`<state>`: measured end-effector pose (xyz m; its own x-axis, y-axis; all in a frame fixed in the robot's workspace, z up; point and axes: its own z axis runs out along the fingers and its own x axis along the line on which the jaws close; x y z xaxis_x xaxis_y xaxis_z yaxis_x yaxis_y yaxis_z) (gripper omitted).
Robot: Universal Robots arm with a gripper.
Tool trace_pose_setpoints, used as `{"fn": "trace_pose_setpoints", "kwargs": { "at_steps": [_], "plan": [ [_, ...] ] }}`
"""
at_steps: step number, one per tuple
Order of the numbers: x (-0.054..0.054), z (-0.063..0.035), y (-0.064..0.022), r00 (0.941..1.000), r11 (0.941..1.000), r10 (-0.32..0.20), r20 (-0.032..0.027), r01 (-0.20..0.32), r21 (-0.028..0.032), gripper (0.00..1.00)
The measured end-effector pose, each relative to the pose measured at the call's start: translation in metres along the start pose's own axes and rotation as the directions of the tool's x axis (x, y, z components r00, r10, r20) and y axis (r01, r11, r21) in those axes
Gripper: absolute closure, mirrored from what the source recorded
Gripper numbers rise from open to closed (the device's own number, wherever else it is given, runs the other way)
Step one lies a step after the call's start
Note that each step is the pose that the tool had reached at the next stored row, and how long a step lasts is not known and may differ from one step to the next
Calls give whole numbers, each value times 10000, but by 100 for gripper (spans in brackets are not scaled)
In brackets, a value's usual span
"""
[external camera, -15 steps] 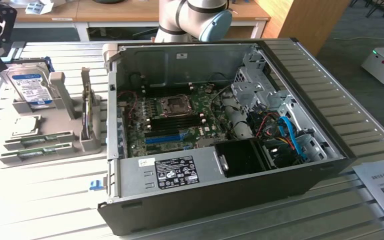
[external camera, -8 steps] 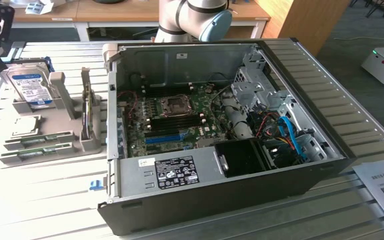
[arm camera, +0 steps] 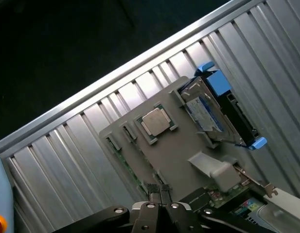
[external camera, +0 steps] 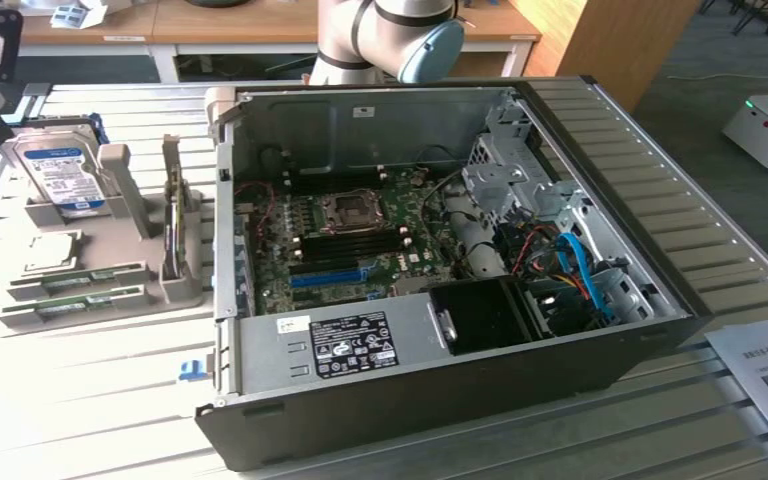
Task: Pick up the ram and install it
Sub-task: 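Pick up the ram and move it above insertion slot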
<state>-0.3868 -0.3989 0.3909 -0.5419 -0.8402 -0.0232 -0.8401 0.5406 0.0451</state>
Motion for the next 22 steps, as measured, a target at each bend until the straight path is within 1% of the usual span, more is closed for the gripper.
{"fn": "trace_pose_setpoints", "kwargs": {
  "at_steps": [3, 6, 9, 11, 14, 16, 19, 22],
  "plan": [
    [0, 0, 0, 9989, 9989, -465, -20, 465, -11, 90],
    [0, 0, 0, 9957, 9957, -922, -40, 922, -24, 90],
    [0, 0, 0, 9904, 9905, -1378, -59, 1378, -36, 90],
    [0, 0, 0, 9856, 9856, -1689, -72, 1689, -46, 90],
    [0, 0, 0, 9768, 9768, -2139, -90, 2138, -60, 90],
    [0, 0, 0, 9696, 9697, -2444, -102, 2444, -70, 90],
    [0, 0, 0, 9575, 9576, -2880, -120, 2879, -86, 90],
    [0, 0, 0, 9432, 9433, -3320, -136, 3319, -102, 90]
  ]
}}
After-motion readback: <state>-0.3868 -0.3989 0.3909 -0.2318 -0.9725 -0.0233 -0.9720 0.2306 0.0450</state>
